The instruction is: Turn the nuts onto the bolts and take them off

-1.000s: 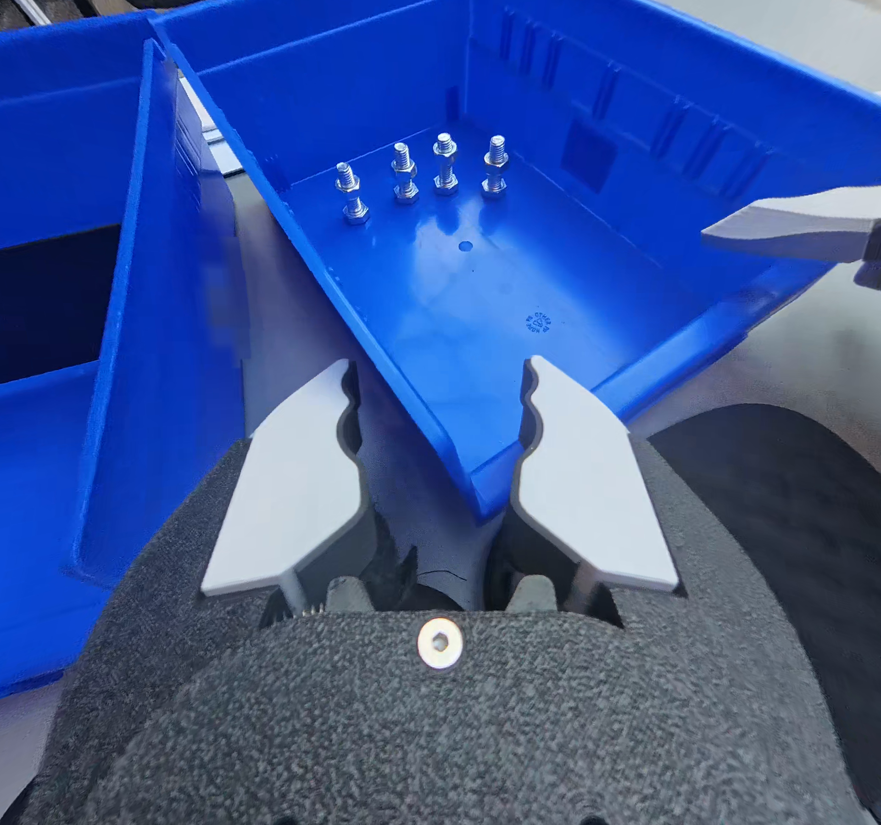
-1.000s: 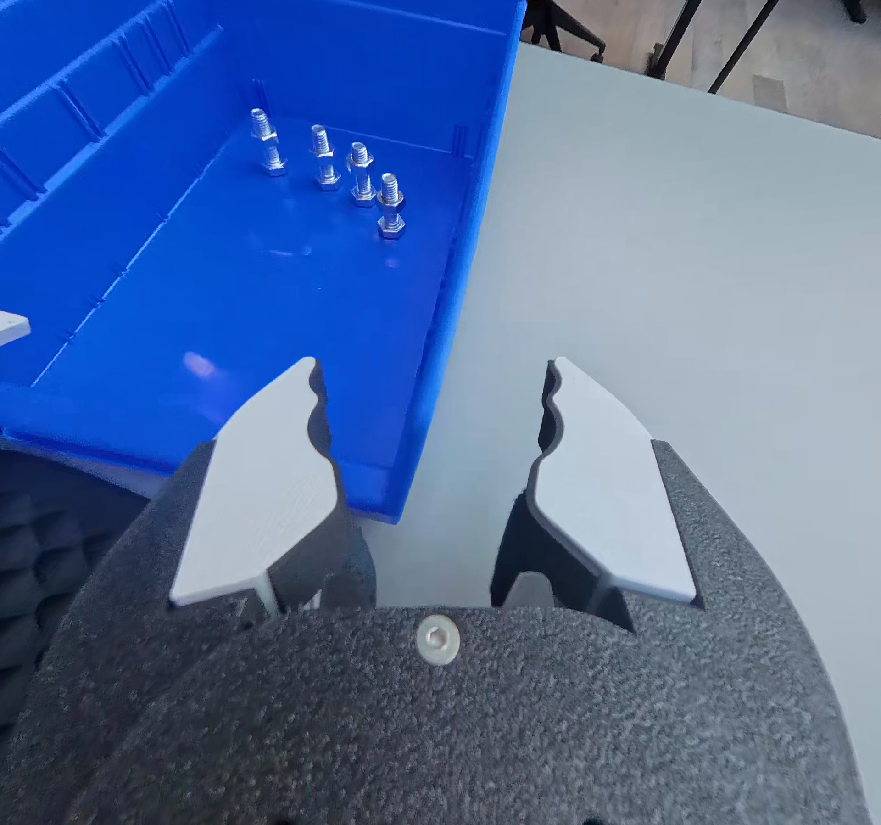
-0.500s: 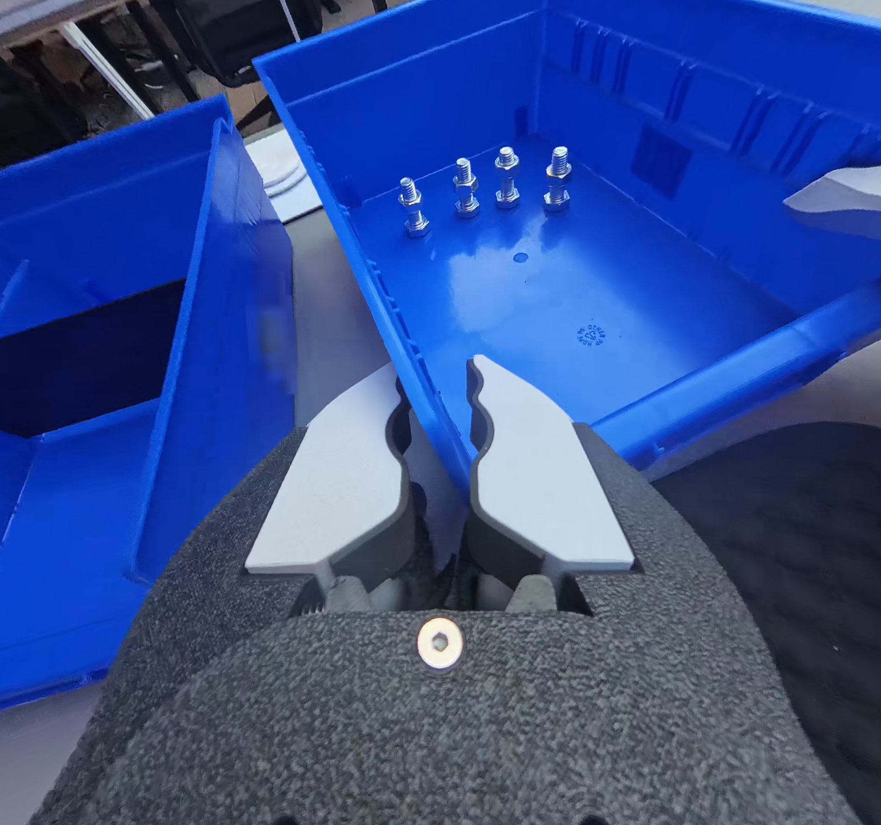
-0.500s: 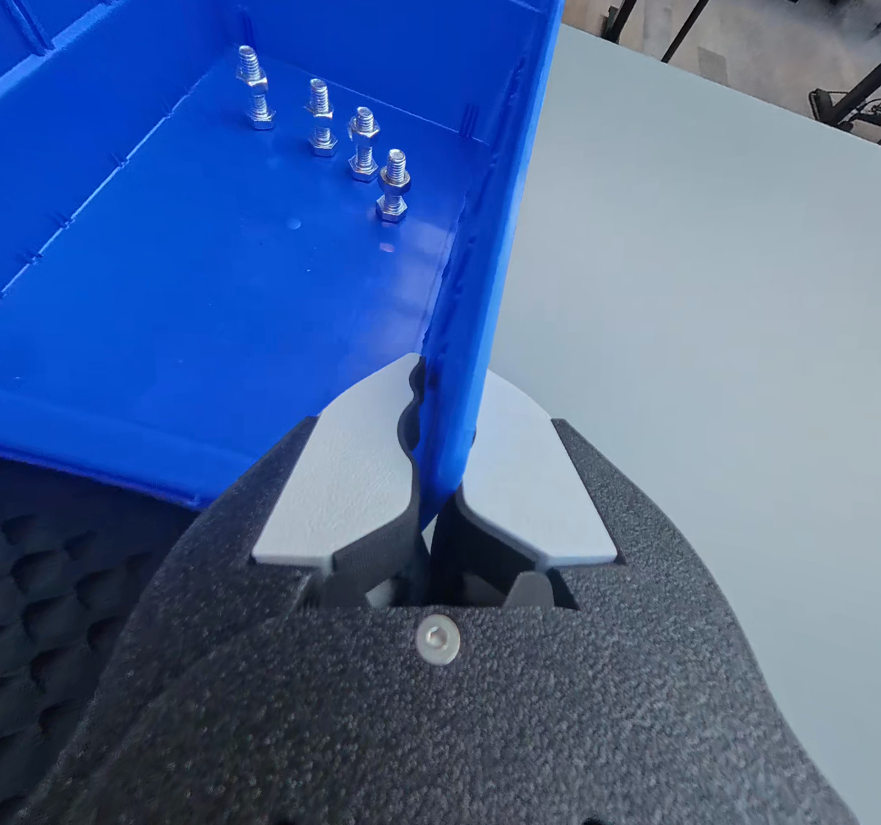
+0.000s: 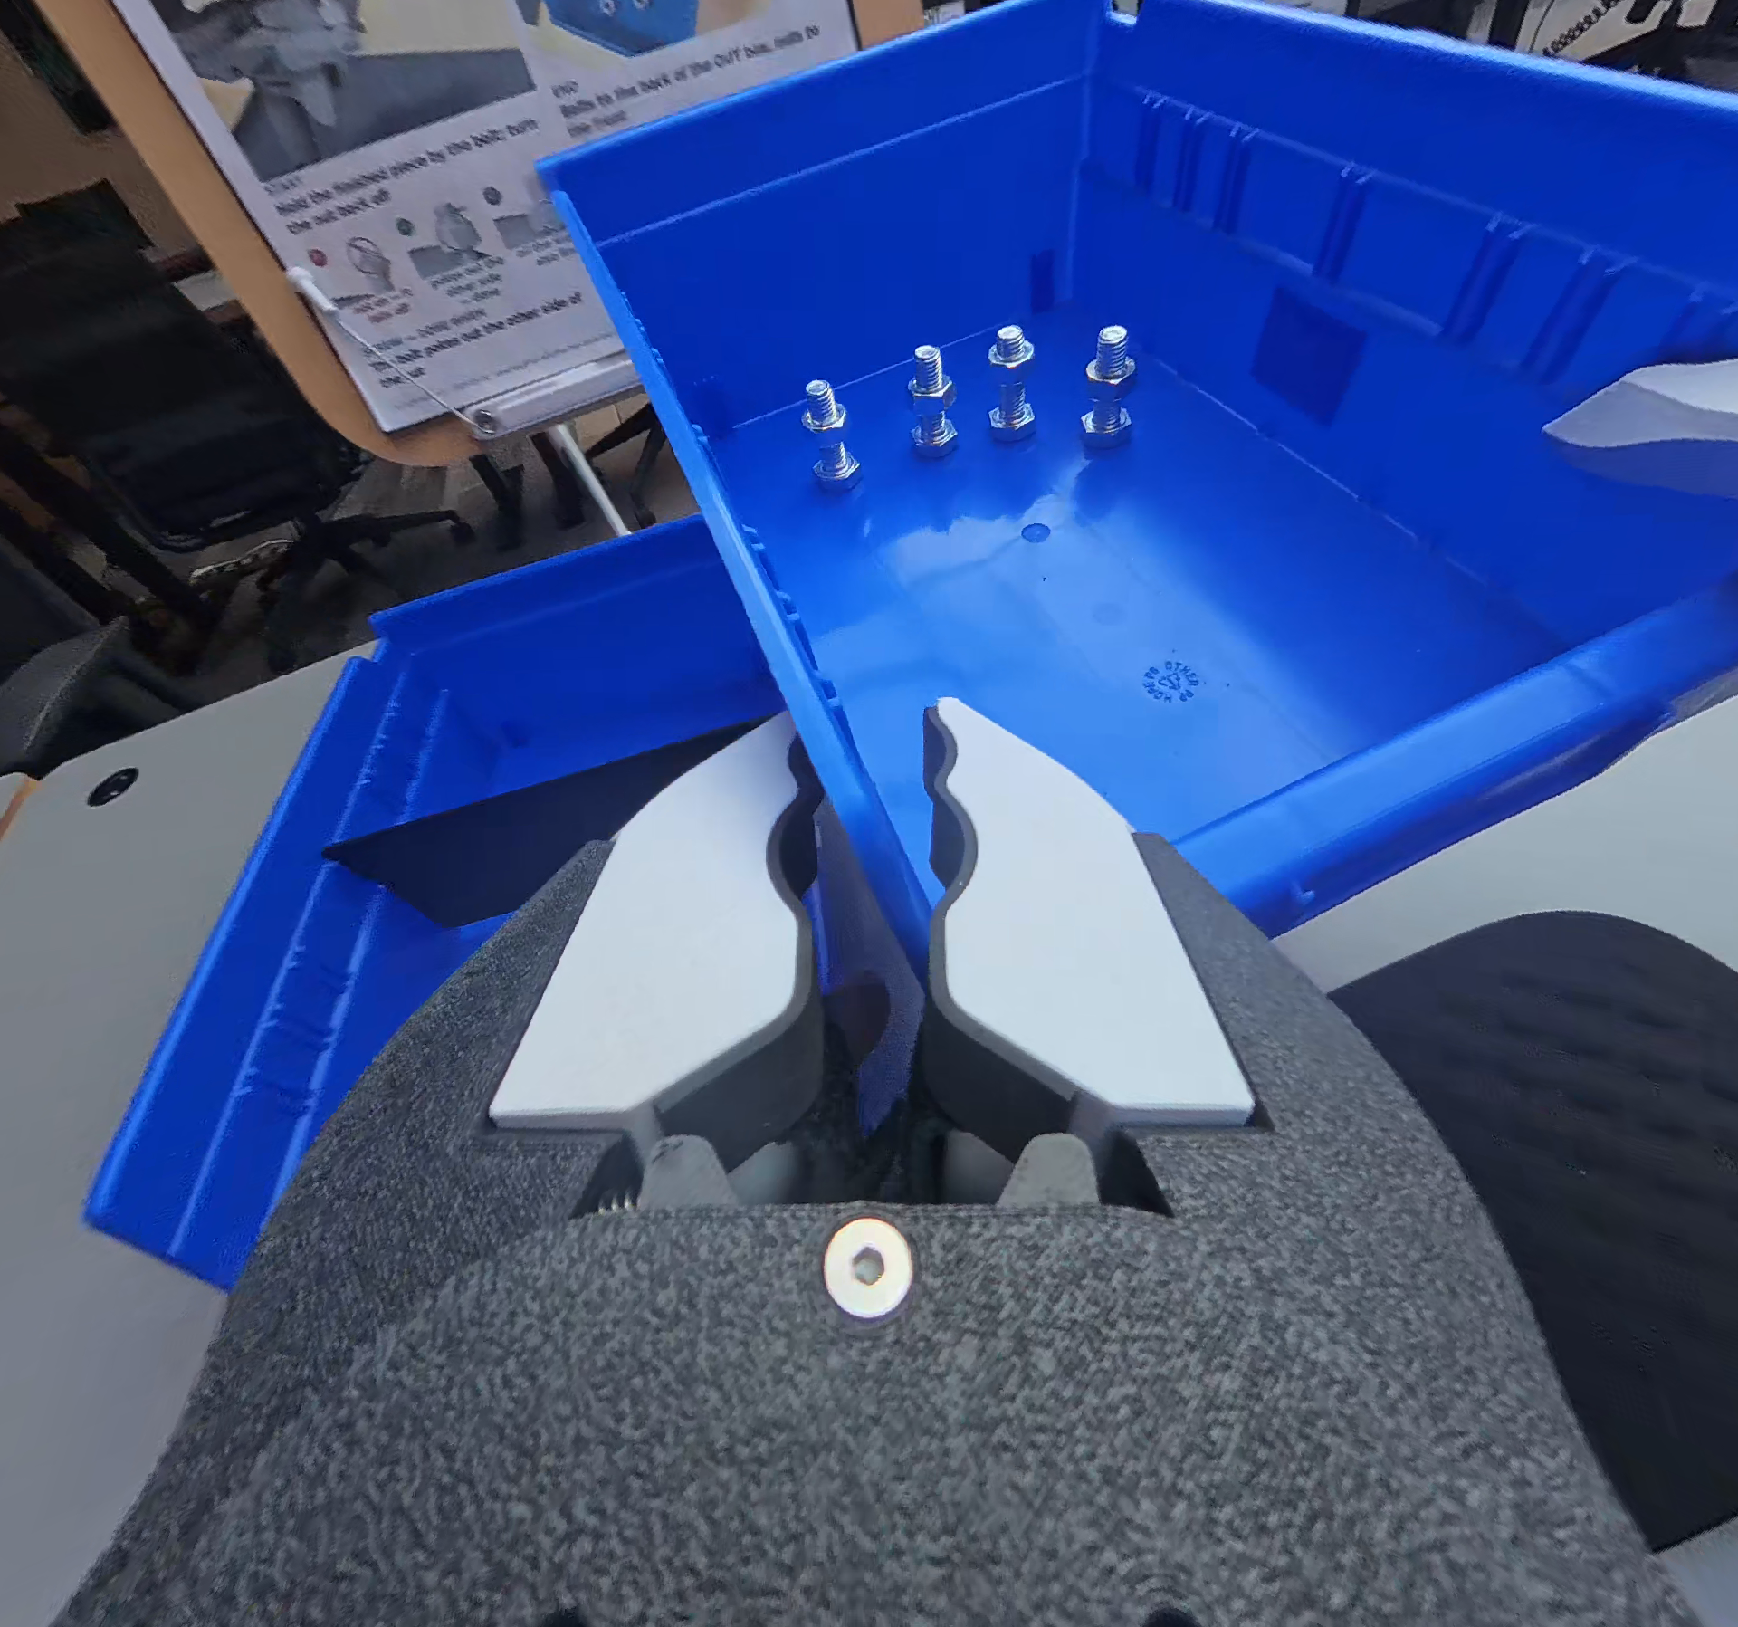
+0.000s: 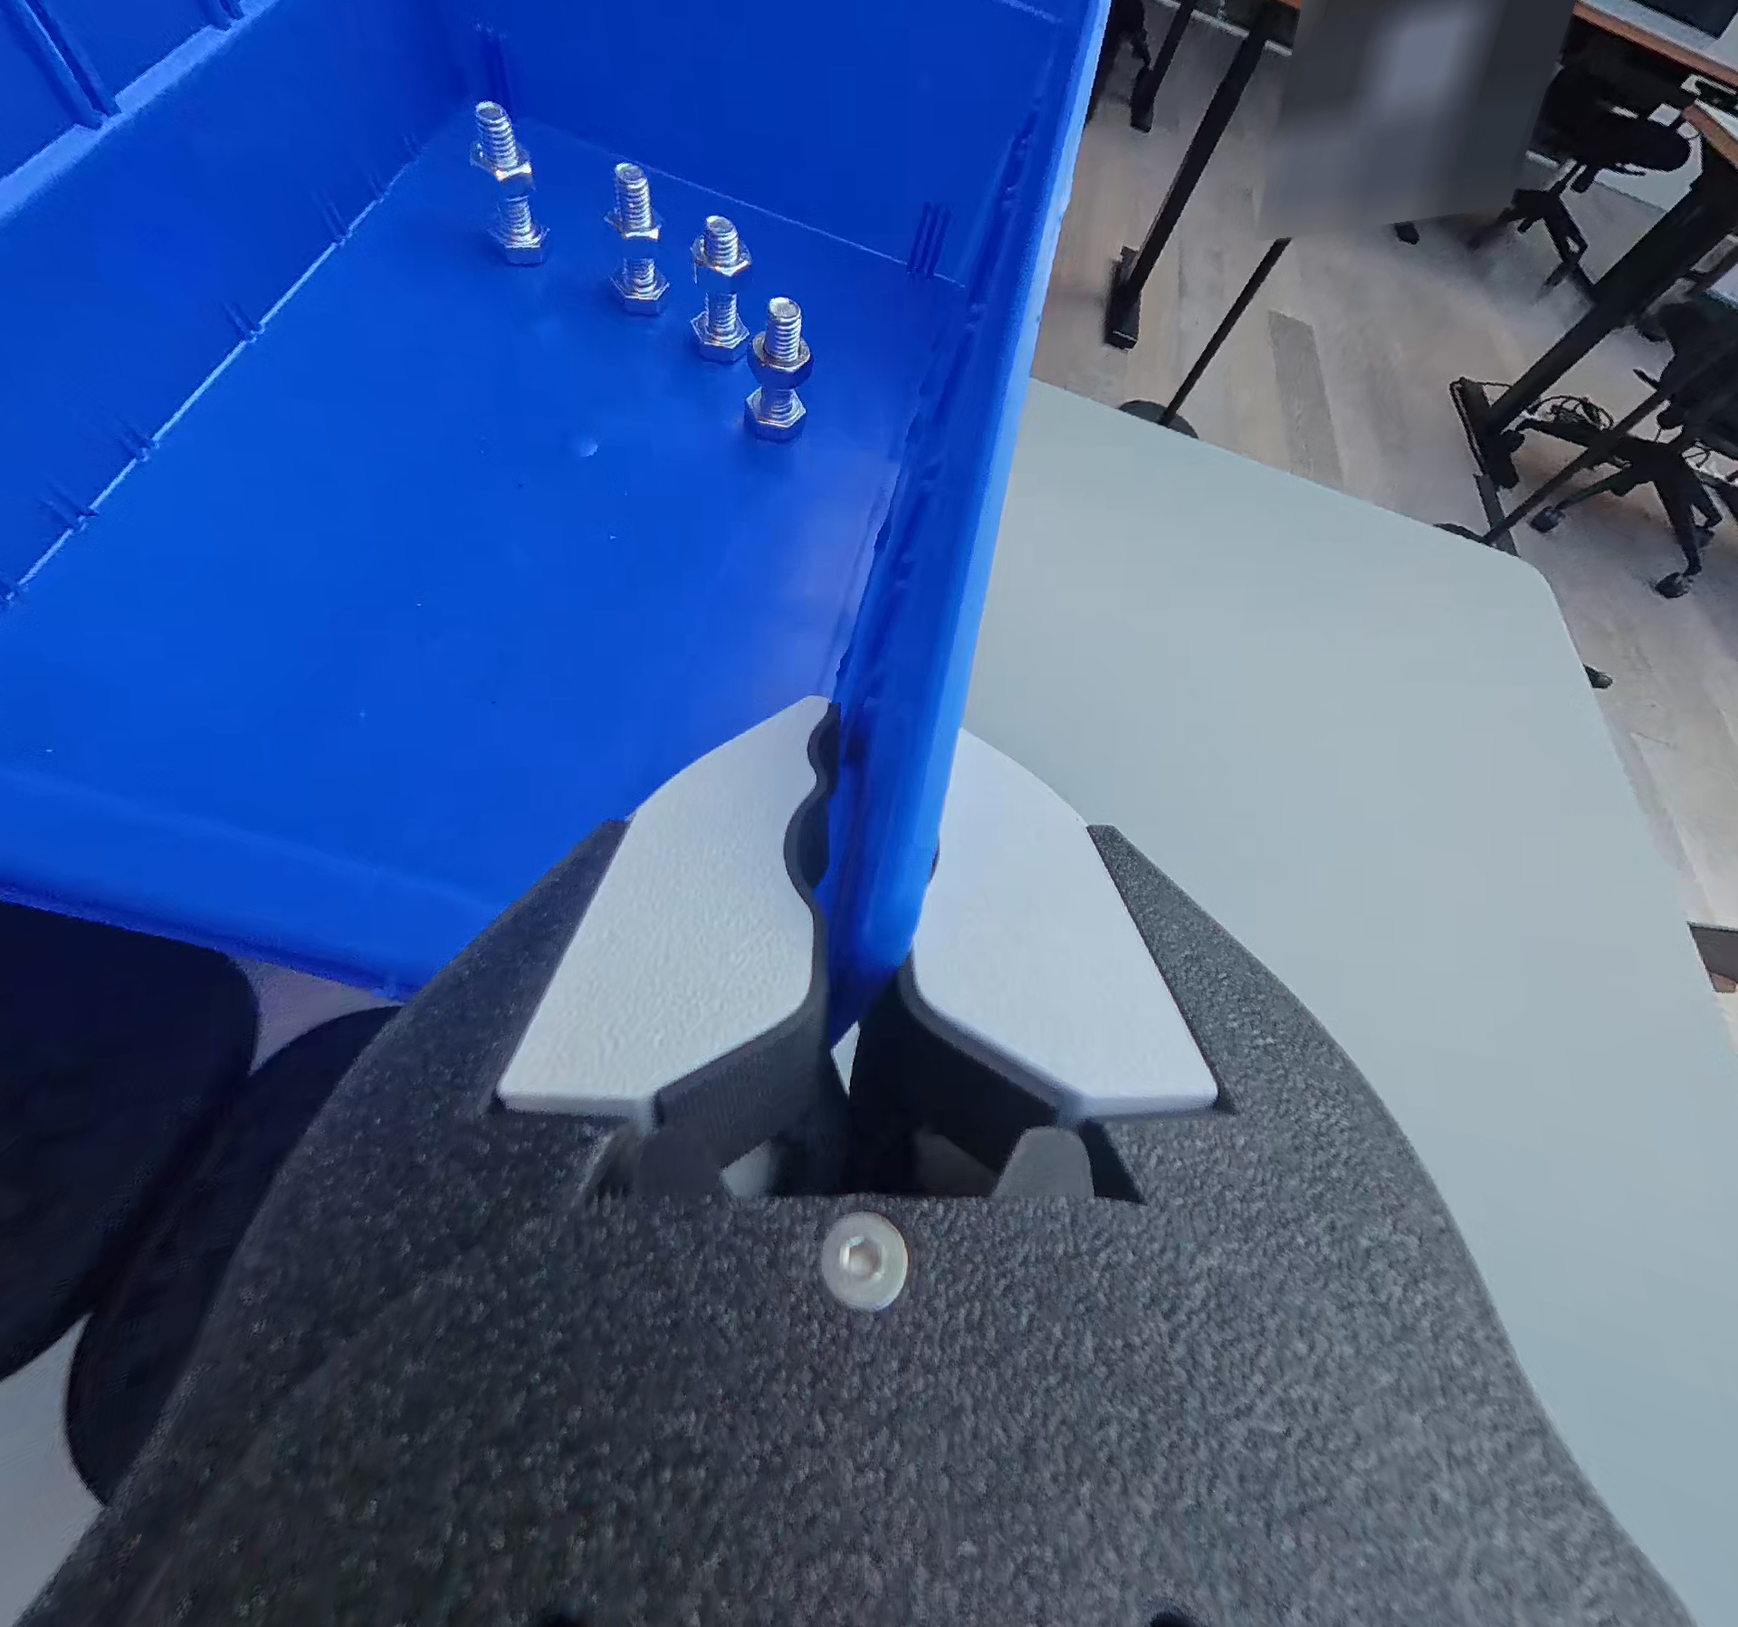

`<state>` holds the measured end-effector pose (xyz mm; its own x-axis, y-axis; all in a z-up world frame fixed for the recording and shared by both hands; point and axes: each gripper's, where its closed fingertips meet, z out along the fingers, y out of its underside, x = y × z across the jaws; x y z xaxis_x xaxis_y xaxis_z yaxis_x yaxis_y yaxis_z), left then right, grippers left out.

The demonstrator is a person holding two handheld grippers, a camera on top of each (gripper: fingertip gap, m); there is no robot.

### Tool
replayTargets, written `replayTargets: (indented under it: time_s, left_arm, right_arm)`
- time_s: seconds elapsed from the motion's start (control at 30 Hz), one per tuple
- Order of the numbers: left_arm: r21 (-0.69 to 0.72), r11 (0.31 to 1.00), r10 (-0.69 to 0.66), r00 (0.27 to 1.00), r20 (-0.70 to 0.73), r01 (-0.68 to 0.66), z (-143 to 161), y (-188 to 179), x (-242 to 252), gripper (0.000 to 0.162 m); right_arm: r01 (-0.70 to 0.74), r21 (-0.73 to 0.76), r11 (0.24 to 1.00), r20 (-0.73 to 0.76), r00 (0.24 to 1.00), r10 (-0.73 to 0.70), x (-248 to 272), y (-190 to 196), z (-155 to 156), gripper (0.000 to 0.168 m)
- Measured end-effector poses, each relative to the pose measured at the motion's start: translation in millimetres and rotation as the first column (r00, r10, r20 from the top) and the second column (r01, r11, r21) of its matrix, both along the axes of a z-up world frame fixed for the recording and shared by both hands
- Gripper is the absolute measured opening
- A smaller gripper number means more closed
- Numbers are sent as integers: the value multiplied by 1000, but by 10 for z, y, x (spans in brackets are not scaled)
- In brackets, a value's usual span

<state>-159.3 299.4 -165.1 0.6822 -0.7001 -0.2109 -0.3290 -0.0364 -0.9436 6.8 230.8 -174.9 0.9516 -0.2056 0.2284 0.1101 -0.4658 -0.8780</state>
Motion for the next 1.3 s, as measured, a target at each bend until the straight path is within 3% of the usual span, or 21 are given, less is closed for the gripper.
replayTargets:
  time_s: [0.3,0.7,1.0,1.3]
  left_arm:
    - [60,984,168,986,19,-169,306,293,-1365,19]
    - [67,884,462,886,26,-463,218,610,-3499,18]
    - [30,817,575,818,21,-575,-250,734,-4409,17]
    - [-45,830,557,830,28,-556,-888,900,-4501,17]
  right_arm:
    - [-170,42,985,-2,985,171,-1311,617,247,6]
    - [-466,47,883,-57,882,469,-3409,1515,28,7]
    - [-555,14,832,-83,829,554,-4286,1817,-477,6]
    - [-534,-47,844,-82,844,530,-4329,1947,-1021,6]
